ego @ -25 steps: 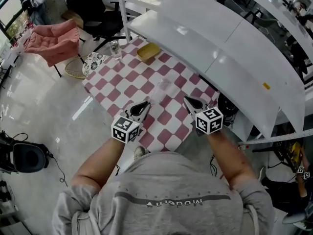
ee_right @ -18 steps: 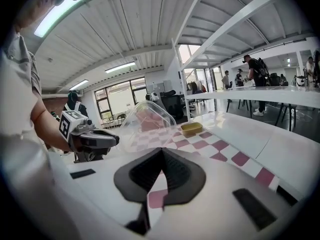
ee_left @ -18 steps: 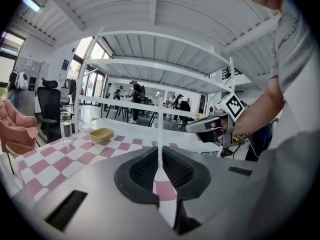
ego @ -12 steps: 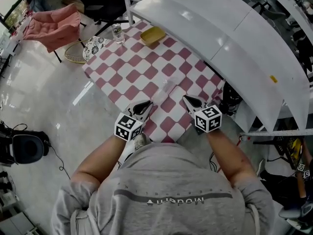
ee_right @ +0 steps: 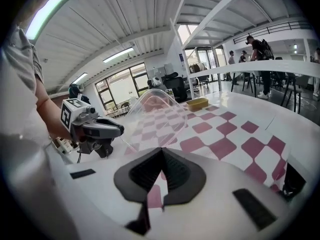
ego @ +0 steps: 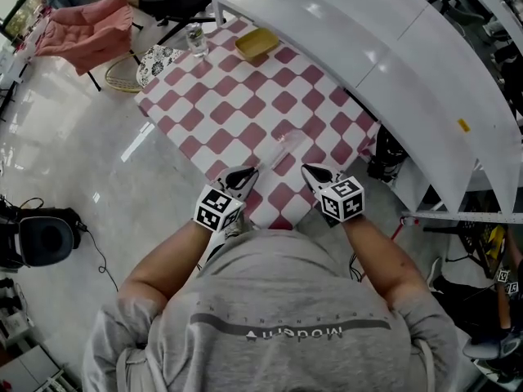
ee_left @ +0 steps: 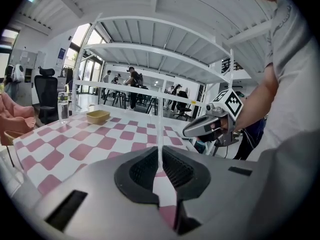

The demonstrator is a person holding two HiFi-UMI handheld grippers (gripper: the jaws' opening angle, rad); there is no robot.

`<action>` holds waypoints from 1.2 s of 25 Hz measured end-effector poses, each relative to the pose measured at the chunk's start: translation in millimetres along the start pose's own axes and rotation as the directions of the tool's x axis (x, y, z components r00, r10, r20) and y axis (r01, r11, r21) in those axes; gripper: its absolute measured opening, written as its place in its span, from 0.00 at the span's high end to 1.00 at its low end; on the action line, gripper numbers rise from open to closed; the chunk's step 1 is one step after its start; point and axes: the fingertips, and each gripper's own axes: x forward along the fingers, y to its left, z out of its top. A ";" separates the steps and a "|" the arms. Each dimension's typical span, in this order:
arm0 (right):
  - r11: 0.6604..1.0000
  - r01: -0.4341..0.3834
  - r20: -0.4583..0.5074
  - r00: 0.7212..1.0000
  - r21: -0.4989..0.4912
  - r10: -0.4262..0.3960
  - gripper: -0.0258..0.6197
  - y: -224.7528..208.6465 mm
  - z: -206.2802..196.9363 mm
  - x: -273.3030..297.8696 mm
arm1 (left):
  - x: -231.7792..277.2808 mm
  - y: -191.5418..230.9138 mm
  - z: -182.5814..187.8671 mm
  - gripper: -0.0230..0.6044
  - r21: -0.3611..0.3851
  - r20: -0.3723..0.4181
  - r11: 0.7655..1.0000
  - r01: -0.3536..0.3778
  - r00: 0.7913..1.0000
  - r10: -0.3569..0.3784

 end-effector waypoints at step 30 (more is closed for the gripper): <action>0.999 -0.029 -0.075 0.997 0.035 0.032 0.92 -4.4 -21.2 17.5 | 10.0 9.7 -2.0 0.90 -0.016 -0.020 1.000 0.004 1.000 -0.005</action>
